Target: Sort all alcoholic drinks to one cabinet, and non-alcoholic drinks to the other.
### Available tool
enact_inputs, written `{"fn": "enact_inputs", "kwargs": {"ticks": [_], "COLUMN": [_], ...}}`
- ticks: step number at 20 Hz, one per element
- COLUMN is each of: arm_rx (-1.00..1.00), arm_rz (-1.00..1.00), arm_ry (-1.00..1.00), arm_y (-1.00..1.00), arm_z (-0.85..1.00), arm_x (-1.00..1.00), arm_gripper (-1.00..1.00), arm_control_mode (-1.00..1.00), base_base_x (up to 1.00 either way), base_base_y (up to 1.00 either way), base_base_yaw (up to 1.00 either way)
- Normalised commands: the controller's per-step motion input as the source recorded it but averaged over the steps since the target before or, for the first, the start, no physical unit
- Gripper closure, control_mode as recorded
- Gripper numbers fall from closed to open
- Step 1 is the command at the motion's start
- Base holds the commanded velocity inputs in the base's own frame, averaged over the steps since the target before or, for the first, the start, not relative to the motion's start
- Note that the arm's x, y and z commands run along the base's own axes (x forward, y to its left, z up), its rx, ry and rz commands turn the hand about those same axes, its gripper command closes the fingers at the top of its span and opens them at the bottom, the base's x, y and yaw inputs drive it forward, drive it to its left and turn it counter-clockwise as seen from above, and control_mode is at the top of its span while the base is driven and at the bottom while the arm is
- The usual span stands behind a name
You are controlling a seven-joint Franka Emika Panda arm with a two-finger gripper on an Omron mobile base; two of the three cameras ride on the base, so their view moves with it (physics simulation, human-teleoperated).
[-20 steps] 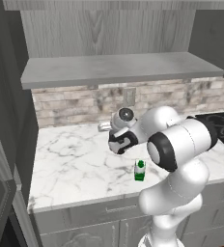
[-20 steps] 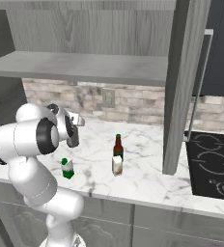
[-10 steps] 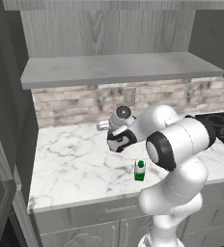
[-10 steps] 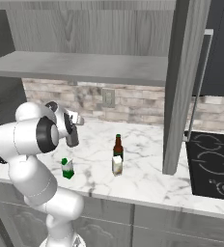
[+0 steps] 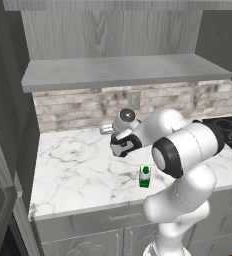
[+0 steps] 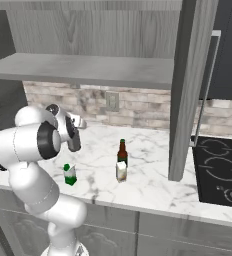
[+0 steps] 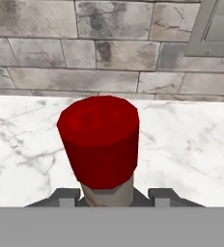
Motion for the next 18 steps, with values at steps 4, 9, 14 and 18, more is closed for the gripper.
{"fn": "enact_inputs", "kwargs": {"ticks": [4,9,14,18], "arm_rx": [0.04,0.1,0.07,0.0], "arm_rz": [0.02,0.02,0.0,0.0], "arm_ry": [-0.03,0.01,0.08,0.02], "arm_y": [0.0,0.0,0.0,0.0], "arm_z": [0.48,0.68,0.64,0.46], "arm_x": [-0.07,-0.07,-0.15,-0.29], "arm_gripper": [1.0,1.0,1.0,1.0], "arm_control_mode": [-1.0,-1.0,-1.0,-1.0], "base_base_x": [0.0,0.0,0.0,0.0], "base_base_y": [0.0,0.0,0.0,0.0], "base_base_yaw": [0.0,0.0,0.0,0.0]}}
